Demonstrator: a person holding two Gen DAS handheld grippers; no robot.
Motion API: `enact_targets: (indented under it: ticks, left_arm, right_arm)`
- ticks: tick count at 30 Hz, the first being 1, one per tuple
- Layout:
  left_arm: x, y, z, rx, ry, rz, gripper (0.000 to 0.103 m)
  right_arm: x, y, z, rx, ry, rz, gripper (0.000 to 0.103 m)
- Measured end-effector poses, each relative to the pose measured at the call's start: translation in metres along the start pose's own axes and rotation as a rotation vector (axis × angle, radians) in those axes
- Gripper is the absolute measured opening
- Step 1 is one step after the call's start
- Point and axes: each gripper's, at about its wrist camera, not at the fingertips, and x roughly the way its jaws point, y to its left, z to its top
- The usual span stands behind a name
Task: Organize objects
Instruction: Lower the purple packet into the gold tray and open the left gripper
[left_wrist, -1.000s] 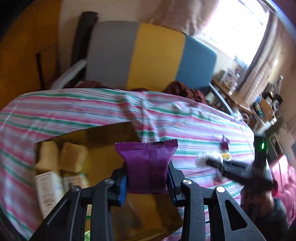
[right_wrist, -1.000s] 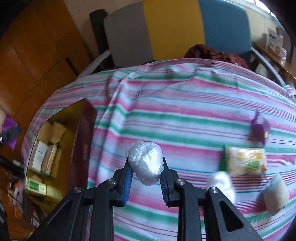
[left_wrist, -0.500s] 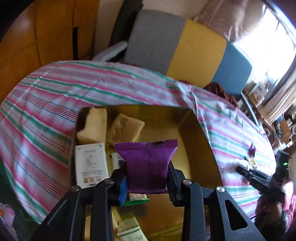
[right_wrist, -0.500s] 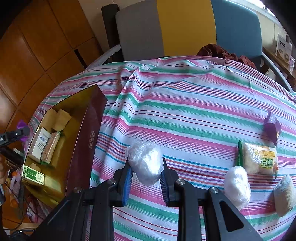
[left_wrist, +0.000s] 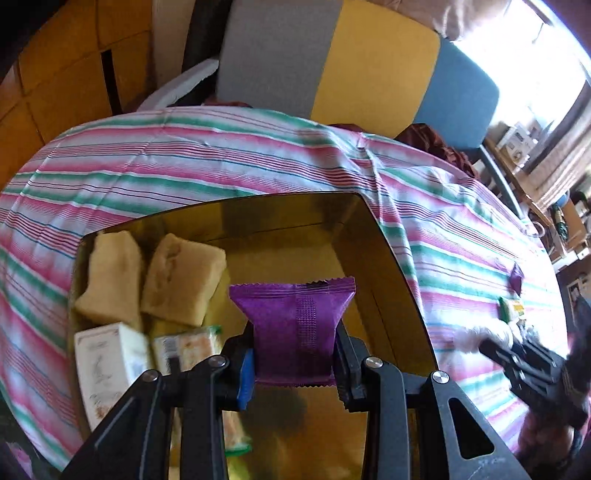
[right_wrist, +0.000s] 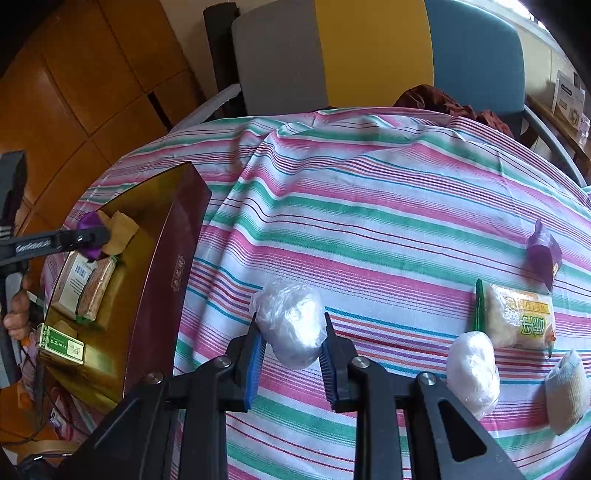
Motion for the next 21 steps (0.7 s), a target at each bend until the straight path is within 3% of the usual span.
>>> enact_targets:
  ticks: [11, 21]
  left_arm:
    - [0.068, 0.003, 0.039, -0.050, 0.089, 0.076, 0.035]
    - [0.079, 0.007, 0.044, -0.048, 0.068, 0.108, 0.039]
  right_arm:
    - [-0.003, 0.001, 0.002, 0.000, -0.008, 0.008, 0.026]
    - [-0.002, 0.001, 0.003, 0.000, -0.009, 0.011, 0.026]
